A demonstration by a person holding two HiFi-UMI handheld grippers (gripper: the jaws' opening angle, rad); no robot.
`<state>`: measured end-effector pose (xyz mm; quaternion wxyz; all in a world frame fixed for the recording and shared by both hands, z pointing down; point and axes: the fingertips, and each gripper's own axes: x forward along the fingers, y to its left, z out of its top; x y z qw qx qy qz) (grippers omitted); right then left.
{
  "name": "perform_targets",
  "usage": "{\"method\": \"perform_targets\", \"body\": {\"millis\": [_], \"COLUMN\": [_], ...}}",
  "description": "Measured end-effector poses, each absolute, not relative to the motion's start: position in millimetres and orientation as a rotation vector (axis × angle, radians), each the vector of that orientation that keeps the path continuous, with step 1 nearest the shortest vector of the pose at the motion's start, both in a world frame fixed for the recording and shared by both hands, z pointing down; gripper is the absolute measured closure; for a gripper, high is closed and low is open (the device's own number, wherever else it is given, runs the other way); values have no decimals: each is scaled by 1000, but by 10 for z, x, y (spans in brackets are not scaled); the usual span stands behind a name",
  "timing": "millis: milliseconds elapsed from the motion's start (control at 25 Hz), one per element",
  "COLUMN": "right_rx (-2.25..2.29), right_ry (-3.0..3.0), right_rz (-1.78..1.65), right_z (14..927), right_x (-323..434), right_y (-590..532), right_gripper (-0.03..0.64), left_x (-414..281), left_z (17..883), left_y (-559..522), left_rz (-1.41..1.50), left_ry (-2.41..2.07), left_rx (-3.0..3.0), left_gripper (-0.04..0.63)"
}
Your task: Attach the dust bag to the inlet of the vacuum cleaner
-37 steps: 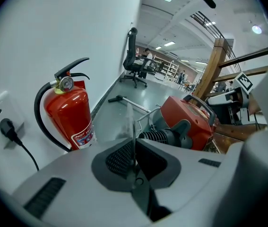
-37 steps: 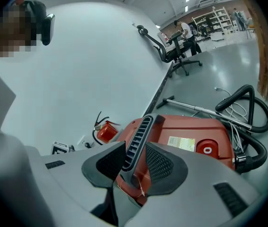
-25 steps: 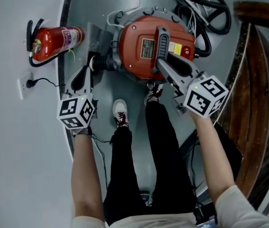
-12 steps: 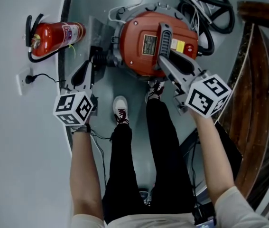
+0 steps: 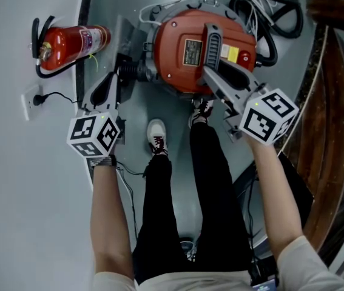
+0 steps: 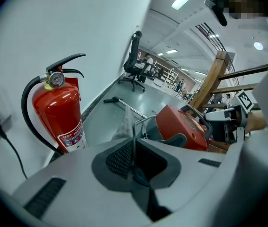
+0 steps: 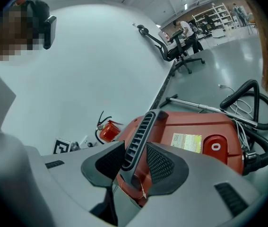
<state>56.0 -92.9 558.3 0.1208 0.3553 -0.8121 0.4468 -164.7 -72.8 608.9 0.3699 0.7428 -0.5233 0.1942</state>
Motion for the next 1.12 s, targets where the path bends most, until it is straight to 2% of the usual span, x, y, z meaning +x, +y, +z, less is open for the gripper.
{"method": "perform_targets", "body": {"millis": [720,1120], "right_rx": [1074,1085], "right_ry": [-2370,-2382], "right_rz": [1337,1333], "right_z": [5586,5588], "right_x": [548,537], "right_y": [-928,-921], "right_gripper": [476,476], "left_x": [-1570,-1571], "left_z": [6059,6063], "left_y": [-741,-727], "left_rz": [384,226], "left_ry": [-1300,-1267], "left_rx": [1884,1777], "left_gripper": [571,567]}}
